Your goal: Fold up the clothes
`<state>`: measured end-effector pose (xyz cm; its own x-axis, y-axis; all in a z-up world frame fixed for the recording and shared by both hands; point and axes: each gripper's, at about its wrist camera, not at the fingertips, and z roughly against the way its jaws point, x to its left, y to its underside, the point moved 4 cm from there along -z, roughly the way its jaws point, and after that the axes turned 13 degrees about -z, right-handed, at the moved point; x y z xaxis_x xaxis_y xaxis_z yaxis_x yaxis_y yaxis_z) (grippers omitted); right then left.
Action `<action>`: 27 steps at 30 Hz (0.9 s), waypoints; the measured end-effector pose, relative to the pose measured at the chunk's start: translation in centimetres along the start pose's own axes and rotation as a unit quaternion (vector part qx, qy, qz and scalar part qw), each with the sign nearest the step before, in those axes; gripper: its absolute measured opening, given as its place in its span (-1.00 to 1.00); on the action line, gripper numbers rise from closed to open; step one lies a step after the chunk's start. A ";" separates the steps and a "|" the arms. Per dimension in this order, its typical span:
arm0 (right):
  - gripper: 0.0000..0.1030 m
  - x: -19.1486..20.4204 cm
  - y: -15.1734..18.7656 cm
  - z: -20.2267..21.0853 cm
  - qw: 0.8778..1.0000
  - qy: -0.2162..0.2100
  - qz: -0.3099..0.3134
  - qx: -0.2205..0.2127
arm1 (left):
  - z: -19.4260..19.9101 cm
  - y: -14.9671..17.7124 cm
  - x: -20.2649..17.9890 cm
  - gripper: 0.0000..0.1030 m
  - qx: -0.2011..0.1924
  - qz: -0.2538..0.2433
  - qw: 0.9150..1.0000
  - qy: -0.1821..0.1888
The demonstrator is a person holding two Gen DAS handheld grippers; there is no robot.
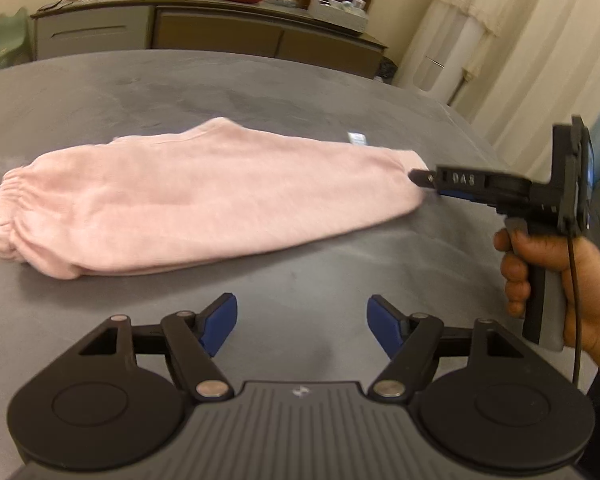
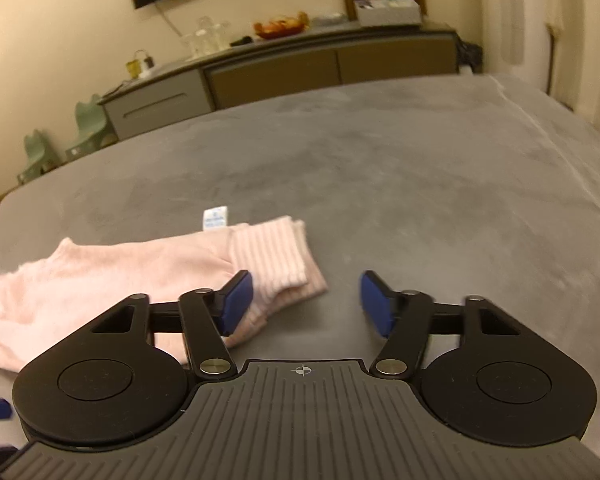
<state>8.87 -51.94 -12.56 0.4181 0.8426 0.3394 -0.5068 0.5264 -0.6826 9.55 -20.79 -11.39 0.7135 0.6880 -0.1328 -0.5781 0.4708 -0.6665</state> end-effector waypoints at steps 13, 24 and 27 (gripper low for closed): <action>-0.81 12.5 2.7 8.0 0.967 -0.055 0.208 -0.133 | 4.7 -0.8 7.5 0.42 -0.077 0.111 0.990 -0.038; -0.27 16.4 6.9 6.1 0.968 -0.143 0.202 -0.030 | 5.5 1.7 13.3 0.42 -0.071 0.187 0.978 -0.065; -0.54 15.3 7.6 3.2 0.975 -0.109 0.193 0.012 | 5.6 1.7 13.3 0.41 -0.070 0.184 0.978 -0.063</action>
<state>9.03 -34.68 -10.52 0.0235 0.9813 0.1908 -0.6141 0.1648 -0.7718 15.86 -7.71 -10.21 0.4078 0.8634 -0.2971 -0.7206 0.1045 -0.6854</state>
